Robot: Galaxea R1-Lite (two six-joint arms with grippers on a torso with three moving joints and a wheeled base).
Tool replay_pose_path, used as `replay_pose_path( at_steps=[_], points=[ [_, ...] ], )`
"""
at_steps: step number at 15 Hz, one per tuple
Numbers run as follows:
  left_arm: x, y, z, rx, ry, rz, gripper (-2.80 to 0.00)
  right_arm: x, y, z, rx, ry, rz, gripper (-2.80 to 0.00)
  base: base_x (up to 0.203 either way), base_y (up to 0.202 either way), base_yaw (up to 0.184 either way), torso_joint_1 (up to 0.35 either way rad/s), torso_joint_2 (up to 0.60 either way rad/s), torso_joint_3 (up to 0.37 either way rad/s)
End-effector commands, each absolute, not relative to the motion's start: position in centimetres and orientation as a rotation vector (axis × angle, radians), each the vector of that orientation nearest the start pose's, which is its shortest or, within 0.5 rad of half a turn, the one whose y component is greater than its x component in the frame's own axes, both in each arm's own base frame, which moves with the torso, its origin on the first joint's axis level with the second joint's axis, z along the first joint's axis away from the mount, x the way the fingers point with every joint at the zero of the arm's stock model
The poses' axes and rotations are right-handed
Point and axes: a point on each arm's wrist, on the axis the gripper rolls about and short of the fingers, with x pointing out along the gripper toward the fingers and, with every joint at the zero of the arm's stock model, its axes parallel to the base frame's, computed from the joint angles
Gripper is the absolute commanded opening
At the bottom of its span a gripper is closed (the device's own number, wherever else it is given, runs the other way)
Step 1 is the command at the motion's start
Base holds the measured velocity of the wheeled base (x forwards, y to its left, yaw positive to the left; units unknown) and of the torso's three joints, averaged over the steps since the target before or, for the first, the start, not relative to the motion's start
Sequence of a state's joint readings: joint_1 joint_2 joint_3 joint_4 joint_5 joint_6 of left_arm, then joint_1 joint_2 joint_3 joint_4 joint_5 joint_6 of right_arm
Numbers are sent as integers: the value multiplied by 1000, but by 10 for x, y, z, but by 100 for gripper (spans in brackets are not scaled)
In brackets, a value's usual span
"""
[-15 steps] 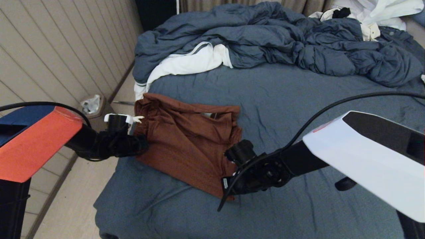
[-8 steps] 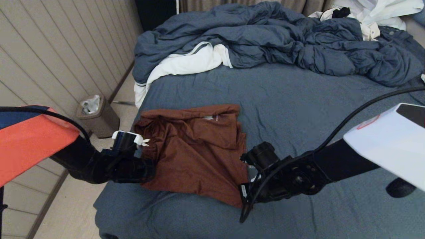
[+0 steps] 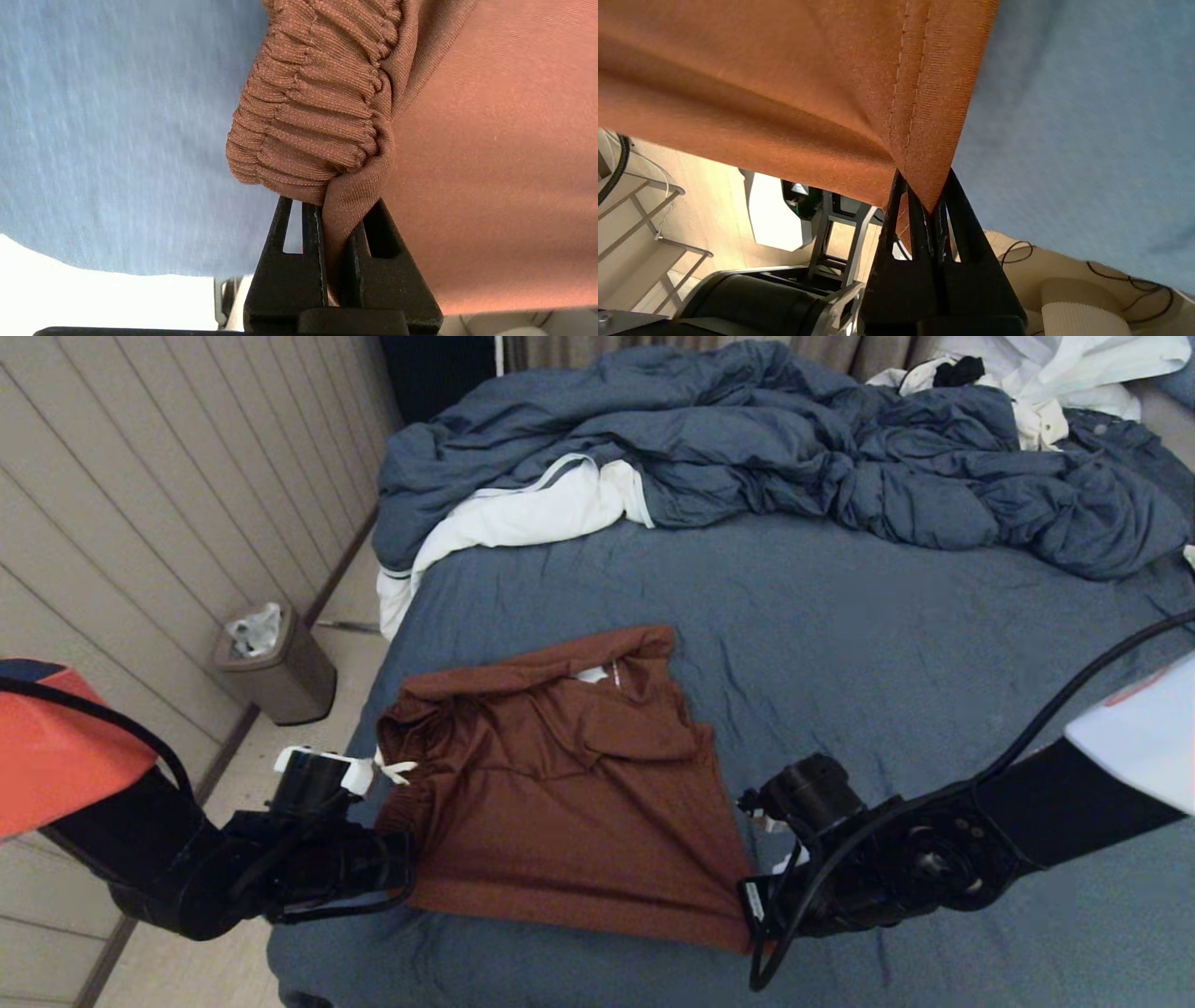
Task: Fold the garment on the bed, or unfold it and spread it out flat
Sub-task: Unford the brown shorts
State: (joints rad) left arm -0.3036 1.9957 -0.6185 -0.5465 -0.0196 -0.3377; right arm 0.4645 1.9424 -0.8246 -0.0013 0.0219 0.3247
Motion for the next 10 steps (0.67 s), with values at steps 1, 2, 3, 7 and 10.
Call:
replay_pose_path(
  at_steps=[1, 2, 3, 7, 10],
  points=[
    [270, -93, 36, -184, 894, -176, -280, 262, 131, 61, 37, 1162, 243, -280, 0, 0, 0, 0, 0, 0],
    [262, -96, 32, -175, 910, -190, -280, 261, 131, 59, 36, 1165, 244, -280, 0, 0, 0, 0, 0, 0],
    [256, -98, 29, -169, 915, -200, -280, 259, 130, 58, 35, 1167, 244, -280, 0, 0, 0, 0, 0, 0],
    [241, -99, 21, -182, 889, -222, -280, 251, 126, 47, 39, 1159, 249, -280, 0, 0, 0, 0, 0, 0],
    [236, -100, 18, -189, 894, -214, 0, 248, 127, 44, 34, 1158, 254, 0, 0, 0, 0, 0, 0, 0]
  ],
)
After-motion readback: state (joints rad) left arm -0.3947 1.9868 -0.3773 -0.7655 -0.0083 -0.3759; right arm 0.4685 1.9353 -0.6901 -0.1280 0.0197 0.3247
